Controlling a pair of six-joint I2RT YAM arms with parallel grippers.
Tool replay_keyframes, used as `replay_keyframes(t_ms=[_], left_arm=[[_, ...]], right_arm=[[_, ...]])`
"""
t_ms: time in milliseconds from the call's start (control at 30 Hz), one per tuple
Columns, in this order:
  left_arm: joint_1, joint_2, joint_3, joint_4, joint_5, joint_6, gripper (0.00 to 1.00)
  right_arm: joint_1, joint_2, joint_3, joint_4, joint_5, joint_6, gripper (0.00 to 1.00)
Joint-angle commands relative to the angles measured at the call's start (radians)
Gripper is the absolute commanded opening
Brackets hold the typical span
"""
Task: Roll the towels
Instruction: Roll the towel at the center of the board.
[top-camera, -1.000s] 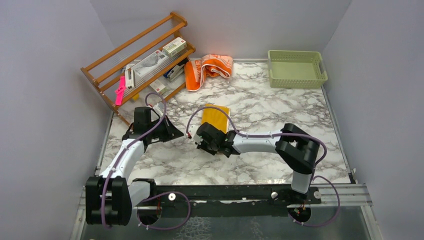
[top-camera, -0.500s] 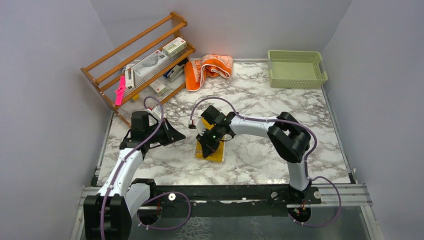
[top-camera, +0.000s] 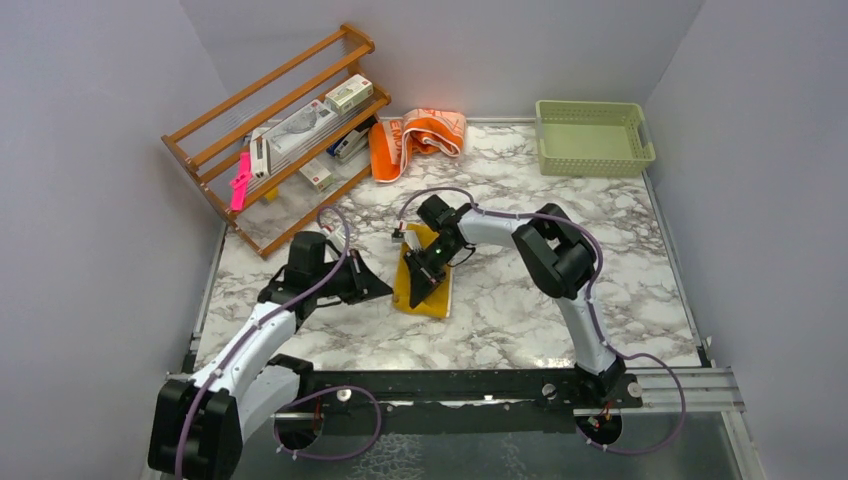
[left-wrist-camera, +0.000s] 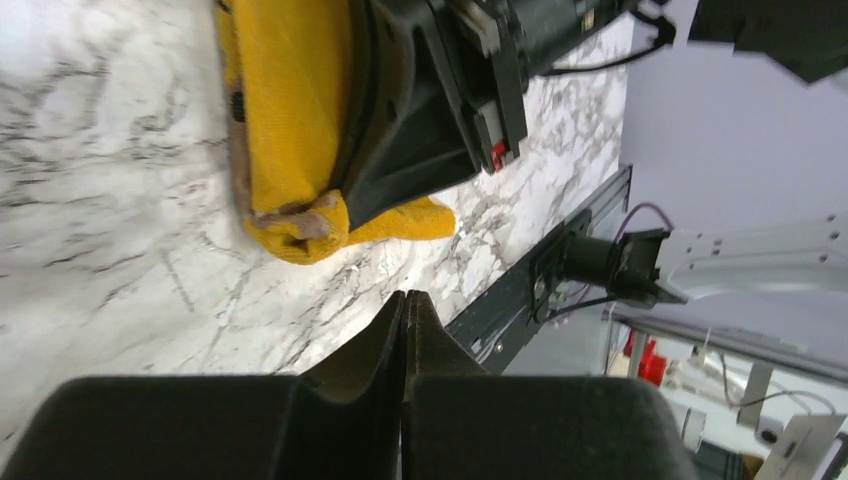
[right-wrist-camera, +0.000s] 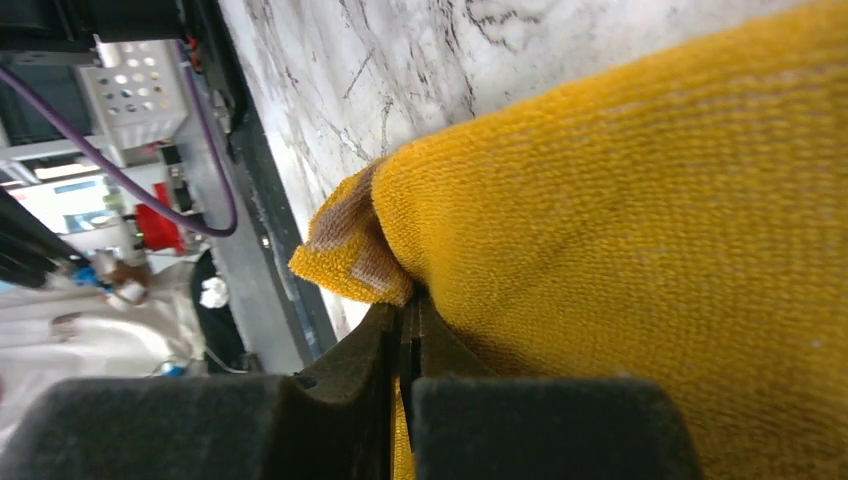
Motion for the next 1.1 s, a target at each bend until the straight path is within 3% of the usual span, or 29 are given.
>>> replay_keyframes(t_ms=[0, 500, 1067], left_arm=[[-0.103, 0.075, -0.007, 0.137, -0.107, -0.068, 0.00], [-0.238, 0.297, -0.046, 0.376, -0.080, -0.122, 0.00], [-0.233, 0.424, -0.025, 0.355, -0.207, -0.049, 0.00]], right_arm=[[-0.016, 0.060, 0.012, -0.037, -0.062, 0.021, 0.01], [-0.045, 0.132, 0.049, -0.045, -0.059, 0.034, 0.01], [-0.050, 0.141, 0.050, -0.052, -0.062, 0.027, 0.01]])
